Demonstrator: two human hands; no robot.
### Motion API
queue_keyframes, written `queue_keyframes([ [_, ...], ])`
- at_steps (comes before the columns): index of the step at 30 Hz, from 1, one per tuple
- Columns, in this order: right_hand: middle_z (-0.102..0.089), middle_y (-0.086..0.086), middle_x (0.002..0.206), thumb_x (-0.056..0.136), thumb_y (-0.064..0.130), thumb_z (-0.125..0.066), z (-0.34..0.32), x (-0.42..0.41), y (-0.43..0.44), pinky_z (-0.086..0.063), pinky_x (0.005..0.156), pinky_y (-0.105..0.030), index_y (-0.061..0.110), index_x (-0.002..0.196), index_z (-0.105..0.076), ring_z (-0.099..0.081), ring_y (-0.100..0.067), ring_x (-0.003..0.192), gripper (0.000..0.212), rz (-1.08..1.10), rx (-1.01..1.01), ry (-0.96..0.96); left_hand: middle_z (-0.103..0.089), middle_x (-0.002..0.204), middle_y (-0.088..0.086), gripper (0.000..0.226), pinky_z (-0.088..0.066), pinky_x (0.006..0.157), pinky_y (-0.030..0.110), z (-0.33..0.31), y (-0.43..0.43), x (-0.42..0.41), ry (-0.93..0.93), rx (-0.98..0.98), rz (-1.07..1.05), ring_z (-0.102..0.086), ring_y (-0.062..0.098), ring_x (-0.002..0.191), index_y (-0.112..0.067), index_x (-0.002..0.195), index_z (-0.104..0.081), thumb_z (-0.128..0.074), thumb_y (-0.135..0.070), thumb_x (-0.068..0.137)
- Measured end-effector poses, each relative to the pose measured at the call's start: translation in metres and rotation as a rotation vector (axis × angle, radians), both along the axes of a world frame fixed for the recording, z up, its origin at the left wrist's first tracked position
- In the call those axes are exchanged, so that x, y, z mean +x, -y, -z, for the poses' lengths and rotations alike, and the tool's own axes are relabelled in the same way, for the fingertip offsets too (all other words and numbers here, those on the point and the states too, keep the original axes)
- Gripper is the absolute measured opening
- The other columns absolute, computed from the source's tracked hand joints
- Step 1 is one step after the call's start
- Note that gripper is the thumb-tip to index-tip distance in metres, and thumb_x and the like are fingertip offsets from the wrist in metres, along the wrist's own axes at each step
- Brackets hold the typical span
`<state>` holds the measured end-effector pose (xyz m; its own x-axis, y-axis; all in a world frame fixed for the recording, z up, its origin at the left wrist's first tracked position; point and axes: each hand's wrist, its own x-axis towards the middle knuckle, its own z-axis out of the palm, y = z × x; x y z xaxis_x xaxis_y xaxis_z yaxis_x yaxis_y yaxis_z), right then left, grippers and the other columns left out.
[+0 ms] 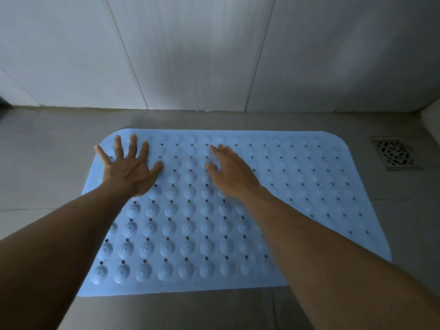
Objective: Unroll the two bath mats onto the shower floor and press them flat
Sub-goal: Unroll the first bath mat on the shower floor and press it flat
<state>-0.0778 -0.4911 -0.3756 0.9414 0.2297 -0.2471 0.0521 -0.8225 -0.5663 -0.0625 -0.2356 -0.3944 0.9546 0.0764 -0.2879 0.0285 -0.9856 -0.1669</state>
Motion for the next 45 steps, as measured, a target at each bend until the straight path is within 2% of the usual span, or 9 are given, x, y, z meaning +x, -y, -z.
queue_keyframes([
  [2, -0.011, -0.005, 0.168, 0.105, 0.045, -0.032, 0.002, -0.003, 0.026, -0.002, 0.124, -0.047, 0.022, 0.159, -0.019, -0.003, -0.020, 0.154, 0.060, 0.023, -0.145, 0.077, 0.012, 0.166, 0.008, 0.073, 0.006, 0.114, 0.070, -0.001, 0.029, -0.004, 0.080, -0.057, 0.027, 0.013, 0.035, 0.152, -0.022, 0.160, -0.003, -0.008, -0.060, 0.097],
  [5, 0.004, -0.006, 0.168, 0.100, 0.063, -0.023, 0.008, -0.005, 0.075, 0.003, 0.116, -0.068, 0.029, 0.160, -0.005, 0.007, -0.030, 0.154, 0.072, 0.082, -0.424, 0.090, 0.009, 0.167, 0.009, 0.073, 0.007, 0.117, 0.065, 0.003, 0.092, -0.008, 0.141, -0.206, 0.122, 0.012, 0.034, 0.152, -0.021, 0.160, -0.006, -0.008, -0.061, 0.098],
  [9, 0.017, -0.004, 0.167, 0.089, 0.081, -0.013, 0.015, 0.002, 0.138, 0.007, 0.111, -0.075, 0.041, 0.157, 0.009, 0.015, -0.035, 0.152, 0.082, 0.162, -0.550, 0.043, 0.008, 0.167, 0.008, 0.066, 0.004, 0.118, 0.065, 0.009, 0.183, -0.007, 0.143, -0.308, 0.250, 0.011, 0.031, 0.153, -0.027, 0.159, -0.003, -0.011, -0.057, 0.101],
  [14, 0.020, -0.002, 0.166, 0.081, 0.088, -0.003, 0.027, 0.010, 0.186, 0.012, 0.108, -0.076, 0.047, 0.154, 0.015, 0.021, -0.037, 0.150, 0.086, 0.153, -0.588, -0.048, 0.016, 0.166, 0.003, 0.067, 0.008, 0.110, 0.075, 0.021, 0.237, 0.000, 0.087, -0.257, 0.199, 0.020, 0.042, 0.149, -0.045, 0.154, 0.011, -0.002, -0.070, 0.093],
  [17, 0.021, -0.002, 0.166, 0.078, 0.091, -0.001, 0.035, 0.012, 0.194, 0.015, 0.107, -0.075, 0.046, 0.155, 0.013, 0.025, -0.034, 0.149, 0.090, 0.103, -0.608, 0.025, 0.020, 0.165, 0.000, 0.069, 0.005, 0.108, 0.078, 0.027, 0.239, -0.001, 0.076, -0.258, 0.158, 0.021, 0.044, 0.147, -0.050, 0.151, 0.018, 0.002, -0.076, 0.089],
  [22, 0.027, -0.001, 0.164, 0.073, 0.096, -0.005, 0.042, 0.019, 0.200, 0.012, 0.108, -0.076, 0.052, 0.150, 0.019, 0.025, -0.035, 0.149, 0.092, 0.092, -0.486, 0.027, 0.019, 0.165, 0.000, 0.072, 0.003, 0.108, 0.078, 0.026, 0.239, 0.002, 0.075, -0.269, 0.141, 0.018, 0.043, 0.149, -0.049, 0.152, 0.015, 0.002, -0.078, 0.086],
  [33, 0.026, -0.002, 0.164, 0.078, 0.093, -0.006, 0.038, 0.022, 0.204, 0.010, 0.110, -0.074, 0.053, 0.150, 0.019, 0.023, -0.033, 0.150, 0.086, 0.073, -0.481, -0.025, 0.019, 0.165, -0.003, 0.078, 0.006, 0.110, 0.075, 0.027, 0.245, 0.002, 0.090, -0.275, 0.079, 0.019, 0.038, 0.150, -0.044, 0.154, 0.014, -0.001, -0.080, 0.086],
  [39, 0.022, -0.002, 0.165, 0.076, 0.094, -0.016, 0.025, 0.029, 0.206, 0.008, 0.109, -0.076, 0.053, 0.152, 0.012, 0.020, -0.034, 0.151, 0.090, 0.043, -0.459, -0.105, 0.020, 0.165, -0.002, 0.080, 0.005, 0.110, 0.075, 0.026, 0.246, 0.002, 0.066, -0.268, 0.082, 0.020, 0.038, 0.150, -0.044, 0.153, 0.016, -0.001, -0.081, 0.085],
  [45, 0.027, 0.000, 0.164, 0.080, 0.090, -0.024, 0.023, 0.028, 0.202, 0.010, 0.110, -0.075, 0.054, 0.151, 0.015, 0.023, -0.033, 0.150, 0.088, 0.044, -0.452, -0.154, 0.019, 0.165, -0.003, 0.081, 0.007, 0.109, 0.076, 0.026, 0.241, 0.001, 0.045, -0.295, 0.089, 0.019, 0.039, 0.149, -0.043, 0.154, 0.016, -0.003, -0.080, 0.085],
])
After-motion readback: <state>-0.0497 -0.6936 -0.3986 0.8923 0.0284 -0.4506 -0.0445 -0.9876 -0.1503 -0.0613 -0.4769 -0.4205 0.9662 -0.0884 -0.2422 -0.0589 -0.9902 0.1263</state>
